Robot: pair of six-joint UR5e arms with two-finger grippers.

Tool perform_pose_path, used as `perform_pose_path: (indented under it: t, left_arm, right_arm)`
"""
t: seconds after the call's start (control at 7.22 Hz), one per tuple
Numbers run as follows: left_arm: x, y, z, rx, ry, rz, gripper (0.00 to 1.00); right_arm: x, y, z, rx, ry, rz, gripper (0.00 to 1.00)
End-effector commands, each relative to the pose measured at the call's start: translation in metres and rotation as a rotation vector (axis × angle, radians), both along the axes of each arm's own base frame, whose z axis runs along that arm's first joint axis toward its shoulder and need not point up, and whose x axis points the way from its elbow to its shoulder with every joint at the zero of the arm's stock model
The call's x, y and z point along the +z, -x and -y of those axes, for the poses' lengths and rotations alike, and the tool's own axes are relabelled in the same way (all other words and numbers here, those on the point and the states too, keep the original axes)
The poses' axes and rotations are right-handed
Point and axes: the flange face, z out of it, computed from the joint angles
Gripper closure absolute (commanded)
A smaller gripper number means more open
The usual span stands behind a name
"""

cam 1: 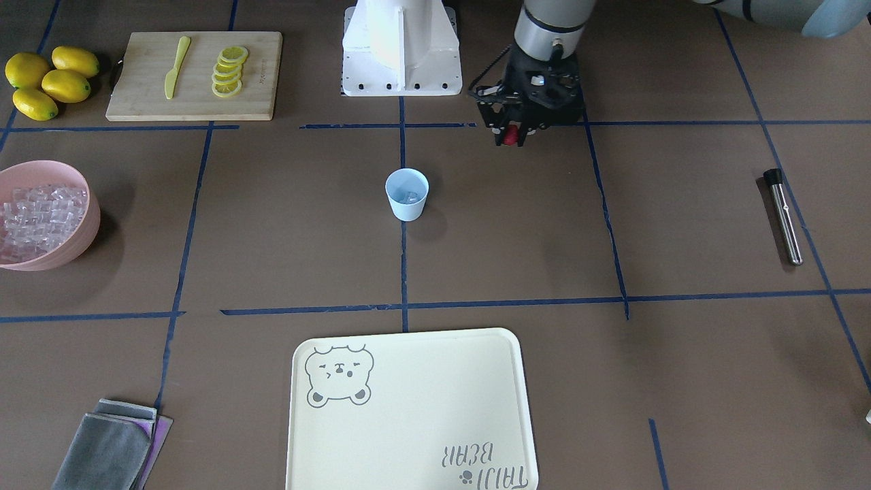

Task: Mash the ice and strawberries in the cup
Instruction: 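Carry the strawberry with the left gripper over the cup and release it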

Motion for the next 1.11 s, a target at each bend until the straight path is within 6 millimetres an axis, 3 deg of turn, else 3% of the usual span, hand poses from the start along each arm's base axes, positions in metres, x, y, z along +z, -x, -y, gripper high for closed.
perform_pose_path:
  t: [0.0,0.42,0.55,0.69,0.83,0.97]
  left_arm:
    - [-0.048,-0.071,0.004,-0.048,0.028,0.019,1.0]
    - [-0.057,-0.129,0.001,-0.06,0.027,0.007,0.98]
    - [-0.063,-0.138,0.004,-0.059,0.03,0.014,0.96]
    - [-0.06,-0.138,0.004,-0.058,0.03,0.017,0.71]
    - [-0.058,-0.138,0.004,-0.056,0.027,0.019,0.2]
    - [-0.053,-0.136,0.004,-0.058,0.026,0.024,0.0]
  right_arm:
    - [0.001,-0.001,-0.001,0.002,0.001,0.0,0.01]
    - [0.001,-0.001,-0.001,0.002,0.003,0.0,0.01]
    - [0.001,-0.001,-0.001,0.002,0.003,0.0,0.01]
    - [0.002,0.0,-0.001,0.0,0.004,0.0,0.01]
    - [0.002,-0.001,-0.001,0.002,0.004,0.0,0.01]
    - [0.001,0.0,-0.001,0.0,0.003,0.0,0.01]
